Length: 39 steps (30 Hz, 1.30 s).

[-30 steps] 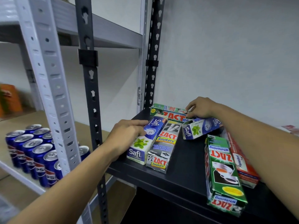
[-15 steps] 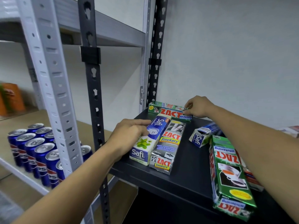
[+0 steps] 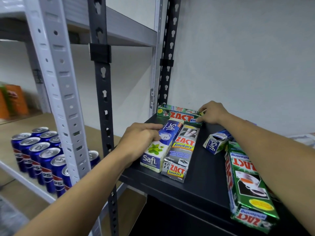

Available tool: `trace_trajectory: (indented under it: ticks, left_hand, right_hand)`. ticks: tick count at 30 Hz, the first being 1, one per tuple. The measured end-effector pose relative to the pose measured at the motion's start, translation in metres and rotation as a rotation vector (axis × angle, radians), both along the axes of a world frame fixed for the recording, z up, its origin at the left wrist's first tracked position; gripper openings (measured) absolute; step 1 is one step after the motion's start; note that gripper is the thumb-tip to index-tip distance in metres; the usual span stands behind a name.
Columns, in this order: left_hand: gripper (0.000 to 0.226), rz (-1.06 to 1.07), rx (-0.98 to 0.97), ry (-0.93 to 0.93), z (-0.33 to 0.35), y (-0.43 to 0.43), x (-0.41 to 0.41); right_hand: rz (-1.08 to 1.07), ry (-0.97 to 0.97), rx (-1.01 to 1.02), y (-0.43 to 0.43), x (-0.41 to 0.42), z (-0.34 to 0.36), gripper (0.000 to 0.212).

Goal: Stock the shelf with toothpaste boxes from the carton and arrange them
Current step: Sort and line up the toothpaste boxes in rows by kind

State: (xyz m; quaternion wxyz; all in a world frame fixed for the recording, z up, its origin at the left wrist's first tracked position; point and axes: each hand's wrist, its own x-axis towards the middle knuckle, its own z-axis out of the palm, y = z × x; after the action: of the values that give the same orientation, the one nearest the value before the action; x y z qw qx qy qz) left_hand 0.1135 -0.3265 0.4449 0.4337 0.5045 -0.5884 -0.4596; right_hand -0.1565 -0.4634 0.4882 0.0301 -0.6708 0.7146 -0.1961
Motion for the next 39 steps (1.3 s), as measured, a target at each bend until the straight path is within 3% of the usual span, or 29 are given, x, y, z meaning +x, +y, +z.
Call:
trace_trajectory:
  ticks: [22,31,39]
  left_hand:
    - [0.034,0.016,-0.018,-0.025,-0.001,-0.003,0.001]
    - [0.033,0.041,-0.052,-0.088,-0.001,0.0,0.002]
    - [0.035,0.071,-0.174,-0.266,0.008,0.017,-0.001]
  right_hand:
    - [0.048,0.13,0.007,0.016,-0.001,0.009,0.066]
    - [0.202,0.174,-0.083,0.138,-0.006,0.043,0.05]
    - [0.137,0.112,-0.095,0.25,-0.02,0.025,0.037]
